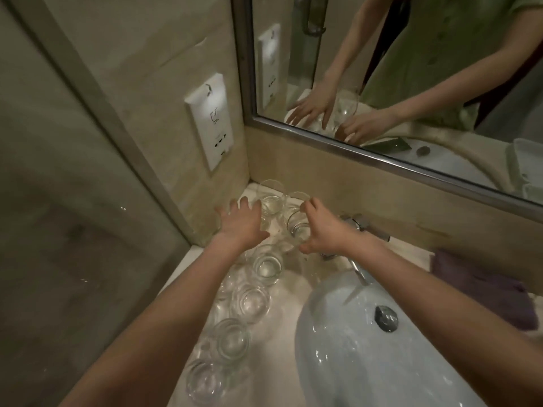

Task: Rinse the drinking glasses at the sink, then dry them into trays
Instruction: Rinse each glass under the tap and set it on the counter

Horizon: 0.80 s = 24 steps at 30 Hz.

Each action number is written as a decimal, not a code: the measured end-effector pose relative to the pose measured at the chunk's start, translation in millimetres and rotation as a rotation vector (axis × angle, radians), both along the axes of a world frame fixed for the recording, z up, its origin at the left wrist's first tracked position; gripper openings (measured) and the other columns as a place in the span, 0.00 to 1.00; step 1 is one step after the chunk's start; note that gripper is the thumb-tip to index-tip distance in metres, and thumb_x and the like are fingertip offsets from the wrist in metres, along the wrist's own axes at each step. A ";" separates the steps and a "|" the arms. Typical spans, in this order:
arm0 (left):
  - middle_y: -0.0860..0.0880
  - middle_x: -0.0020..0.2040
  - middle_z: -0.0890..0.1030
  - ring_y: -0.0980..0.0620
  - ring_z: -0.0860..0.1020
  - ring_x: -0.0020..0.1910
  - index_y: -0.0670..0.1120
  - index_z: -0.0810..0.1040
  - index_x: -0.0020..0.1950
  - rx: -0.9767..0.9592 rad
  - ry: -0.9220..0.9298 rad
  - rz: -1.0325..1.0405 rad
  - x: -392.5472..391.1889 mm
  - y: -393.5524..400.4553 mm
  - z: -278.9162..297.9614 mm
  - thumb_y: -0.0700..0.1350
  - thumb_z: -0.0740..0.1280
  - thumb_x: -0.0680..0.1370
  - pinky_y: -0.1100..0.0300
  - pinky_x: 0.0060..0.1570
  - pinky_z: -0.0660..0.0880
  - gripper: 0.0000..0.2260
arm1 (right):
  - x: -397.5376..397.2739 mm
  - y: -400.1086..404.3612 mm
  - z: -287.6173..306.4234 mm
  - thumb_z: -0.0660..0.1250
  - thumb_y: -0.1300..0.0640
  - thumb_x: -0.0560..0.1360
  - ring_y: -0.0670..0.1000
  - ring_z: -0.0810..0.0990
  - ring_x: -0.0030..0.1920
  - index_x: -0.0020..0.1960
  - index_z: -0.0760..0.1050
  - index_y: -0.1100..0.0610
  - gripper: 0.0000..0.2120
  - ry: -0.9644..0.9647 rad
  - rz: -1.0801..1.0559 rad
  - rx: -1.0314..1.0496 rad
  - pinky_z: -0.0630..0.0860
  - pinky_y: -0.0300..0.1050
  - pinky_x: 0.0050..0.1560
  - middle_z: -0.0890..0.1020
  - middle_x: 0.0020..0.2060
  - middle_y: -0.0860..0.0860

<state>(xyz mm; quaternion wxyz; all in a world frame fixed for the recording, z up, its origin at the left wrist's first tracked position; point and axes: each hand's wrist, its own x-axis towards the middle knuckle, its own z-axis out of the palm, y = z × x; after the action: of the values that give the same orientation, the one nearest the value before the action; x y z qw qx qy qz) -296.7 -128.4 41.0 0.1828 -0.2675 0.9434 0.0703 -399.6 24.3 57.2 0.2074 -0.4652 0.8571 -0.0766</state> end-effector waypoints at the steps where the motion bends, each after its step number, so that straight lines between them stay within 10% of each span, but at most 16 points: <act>1: 0.40 0.76 0.57 0.38 0.56 0.75 0.47 0.52 0.78 0.018 -0.012 0.003 -4.4 -3.4 -5.4 0.59 0.65 0.77 0.35 0.70 0.57 0.36 | -2.2 -3.2 -4.1 0.76 0.47 0.65 0.58 0.69 0.62 0.67 0.64 0.62 0.39 0.053 0.036 0.030 0.68 0.49 0.62 0.67 0.62 0.57; 14: 0.37 0.71 0.60 0.34 0.65 0.68 0.43 0.46 0.78 0.291 0.188 0.239 -21.7 -11.1 -34.1 0.39 0.70 0.74 0.47 0.63 0.68 0.41 | -1.3 -27.0 -37.6 0.68 0.35 0.69 0.56 0.65 0.64 0.68 0.67 0.56 0.36 0.279 0.166 0.106 0.59 0.48 0.63 0.67 0.63 0.55; 24: 0.39 0.65 0.68 0.39 0.71 0.63 0.38 0.64 0.70 0.218 0.265 0.236 -15.9 -13.2 -27.7 0.45 0.73 0.73 0.52 0.59 0.70 0.30 | 3.8 -28.0 -35.1 0.70 0.44 0.72 0.58 0.63 0.68 0.75 0.56 0.58 0.40 0.234 0.153 0.138 0.61 0.50 0.65 0.64 0.67 0.58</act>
<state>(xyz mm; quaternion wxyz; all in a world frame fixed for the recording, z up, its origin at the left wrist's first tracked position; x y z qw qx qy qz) -312.6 -141.6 13.3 0.0752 -0.3434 0.9081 0.2276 -395.8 -3.7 22.1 0.1428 -0.5194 0.8408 0.0533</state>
